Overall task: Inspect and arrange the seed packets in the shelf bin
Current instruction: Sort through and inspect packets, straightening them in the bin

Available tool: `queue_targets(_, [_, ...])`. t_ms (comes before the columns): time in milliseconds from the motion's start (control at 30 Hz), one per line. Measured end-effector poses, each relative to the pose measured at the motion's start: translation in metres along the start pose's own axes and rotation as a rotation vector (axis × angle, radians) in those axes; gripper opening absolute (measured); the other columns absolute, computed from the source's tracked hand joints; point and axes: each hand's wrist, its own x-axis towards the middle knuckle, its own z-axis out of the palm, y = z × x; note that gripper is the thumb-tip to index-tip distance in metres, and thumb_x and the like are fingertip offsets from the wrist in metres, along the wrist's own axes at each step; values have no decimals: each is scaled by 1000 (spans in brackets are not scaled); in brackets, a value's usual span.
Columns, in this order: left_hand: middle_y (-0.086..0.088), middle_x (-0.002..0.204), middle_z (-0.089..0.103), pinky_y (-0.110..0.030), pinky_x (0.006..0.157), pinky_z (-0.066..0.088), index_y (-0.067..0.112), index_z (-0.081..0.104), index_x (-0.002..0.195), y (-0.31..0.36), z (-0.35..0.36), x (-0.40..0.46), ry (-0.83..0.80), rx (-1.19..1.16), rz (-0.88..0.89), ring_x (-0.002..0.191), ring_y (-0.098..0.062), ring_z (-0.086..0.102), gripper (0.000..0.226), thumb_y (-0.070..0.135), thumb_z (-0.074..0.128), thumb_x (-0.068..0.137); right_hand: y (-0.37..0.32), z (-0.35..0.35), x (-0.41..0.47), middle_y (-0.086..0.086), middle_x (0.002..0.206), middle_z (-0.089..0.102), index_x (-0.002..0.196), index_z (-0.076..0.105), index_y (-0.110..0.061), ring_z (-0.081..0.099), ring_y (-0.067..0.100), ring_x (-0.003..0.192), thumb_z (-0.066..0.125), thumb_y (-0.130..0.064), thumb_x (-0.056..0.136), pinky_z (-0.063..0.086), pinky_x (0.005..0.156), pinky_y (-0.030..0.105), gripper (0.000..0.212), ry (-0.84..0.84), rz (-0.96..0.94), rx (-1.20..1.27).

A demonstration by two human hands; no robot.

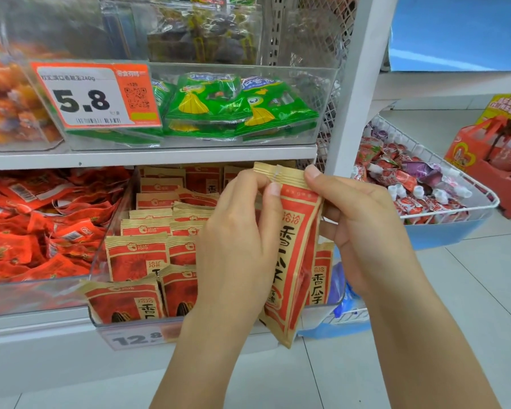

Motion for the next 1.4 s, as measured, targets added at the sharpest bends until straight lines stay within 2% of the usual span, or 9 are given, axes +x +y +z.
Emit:
queue_targets(267, [12,84,65,-39,70,52,27,58,85,-2,-3,2,-27,-260,-160,81,-5,63,20,39,49,99,2,0,0,-1,59,64,72,69,-9,58,6,52,62,-16,91,48,51,15,21,10,-30,-90])
queue_targets(433, [15,92,63,-27,70,47,28,60,89,-1,-1,0,-81,-158,-86,86,-2,60,18,39,48,99,1,-3,4,2,71,74,90,75,-14,67,9,58,70,-6,83,52,53,18,11,-5,-32,-101])
queue_targets(767, [21,111,60,-3,75,39,30,64,82,1,2,1,-70,-198,-85,106,13,52,11,38,60,88,4,1,2,2,63,72,77,74,-13,65,10,51,71,-5,83,49,48,18,10,119,-59,-7])
queue_targets(867, [22,118,57,-10,87,42,32,59,82,2,2,0,-129,-189,-82,112,12,50,12,41,67,84,5,-1,5,2,61,70,76,73,-12,61,9,50,70,-6,84,48,48,18,11,192,-86,29])
queue_targets(933, [25,123,54,-26,93,48,33,53,82,1,1,-1,-216,-200,-124,114,7,53,23,51,66,76,3,-6,7,1,60,69,80,72,-9,60,9,49,70,-8,85,48,48,18,6,250,-102,79])
queue_targets(1100, [28,110,61,-42,78,56,35,43,84,-4,-8,-1,-451,-226,-217,101,-2,62,46,68,64,60,-2,-26,13,-5,61,67,89,68,-7,60,5,51,67,-10,88,48,50,17,3,375,-162,255])
queue_targets(1200, [18,99,68,-43,73,58,39,42,80,-7,-11,0,-570,-287,-273,89,-10,68,46,60,76,57,-2,-35,16,-5,63,67,83,66,-13,62,7,56,67,-14,88,52,59,20,5,398,-156,313])
queue_targets(1300, [10,87,71,-34,60,57,33,49,72,-16,-12,4,-539,-543,-357,76,-18,70,38,29,86,65,1,-39,17,-3,70,66,79,66,-17,62,10,62,66,-24,88,52,66,27,11,348,-98,282])
queue_targets(1400, [1,82,72,-26,53,53,24,52,68,-20,-12,8,-404,-733,-431,73,-22,72,30,20,82,68,-1,-35,13,-8,69,67,83,67,-20,62,6,61,62,-32,86,49,59,21,13,181,-46,43])
